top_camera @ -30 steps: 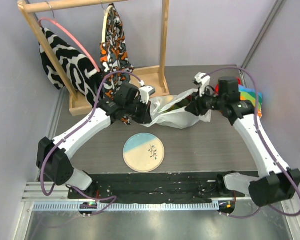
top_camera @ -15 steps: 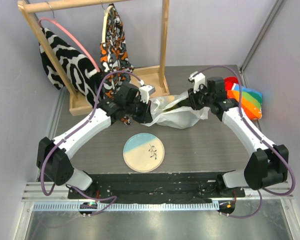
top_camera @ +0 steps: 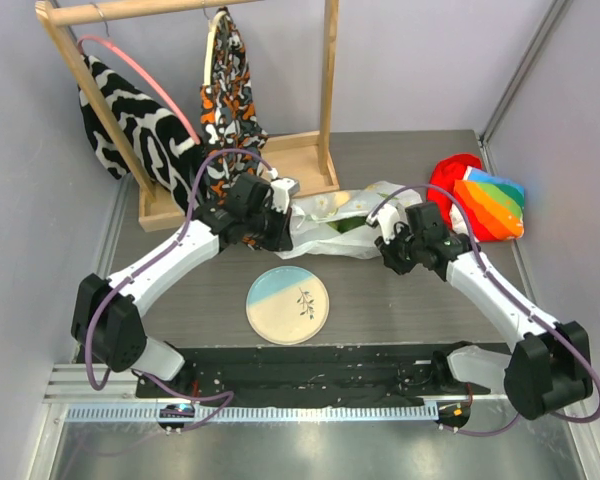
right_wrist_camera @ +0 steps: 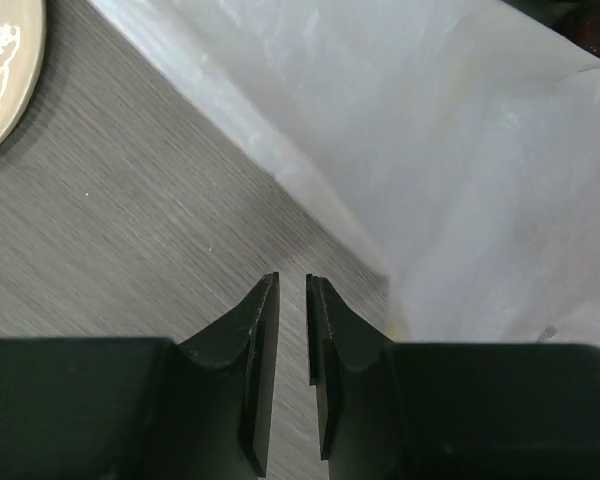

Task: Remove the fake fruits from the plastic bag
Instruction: Adjust the plastic bag at the center of the board.

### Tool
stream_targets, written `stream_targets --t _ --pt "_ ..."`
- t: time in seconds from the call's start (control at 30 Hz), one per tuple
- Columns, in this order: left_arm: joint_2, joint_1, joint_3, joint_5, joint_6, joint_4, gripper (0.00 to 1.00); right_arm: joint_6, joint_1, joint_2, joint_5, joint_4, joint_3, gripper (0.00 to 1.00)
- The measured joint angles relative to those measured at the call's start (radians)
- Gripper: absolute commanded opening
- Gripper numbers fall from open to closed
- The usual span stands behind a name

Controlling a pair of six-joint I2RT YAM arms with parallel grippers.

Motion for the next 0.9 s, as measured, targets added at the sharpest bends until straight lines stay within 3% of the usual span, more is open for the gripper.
stream_targets --t 0.3,0.63,0.8,0.9 --pt "-0.001 0.003 -0.01 0.0 0.003 -0.001 0.0 0.031 0.0 0.003 -0.013 -0.048 0.1 0.29" --pt "0.045 0.003 0.054 0.013 0.001 -0.004 0.0 0.033 0.0 0.282 -0.038 0.04 0.358 0.29" --pt "0.045 0.003 0.054 0.012 0.002 -0.008 0.0 0.019 0.0 0.402 -0.055 -0.01 0.458 0.29" --pt "0.044 0.003 0.054 0.012 0.002 -0.01 0.0 0.0 0.0 0.41 -0.099 -0.078 0.531 0.38"
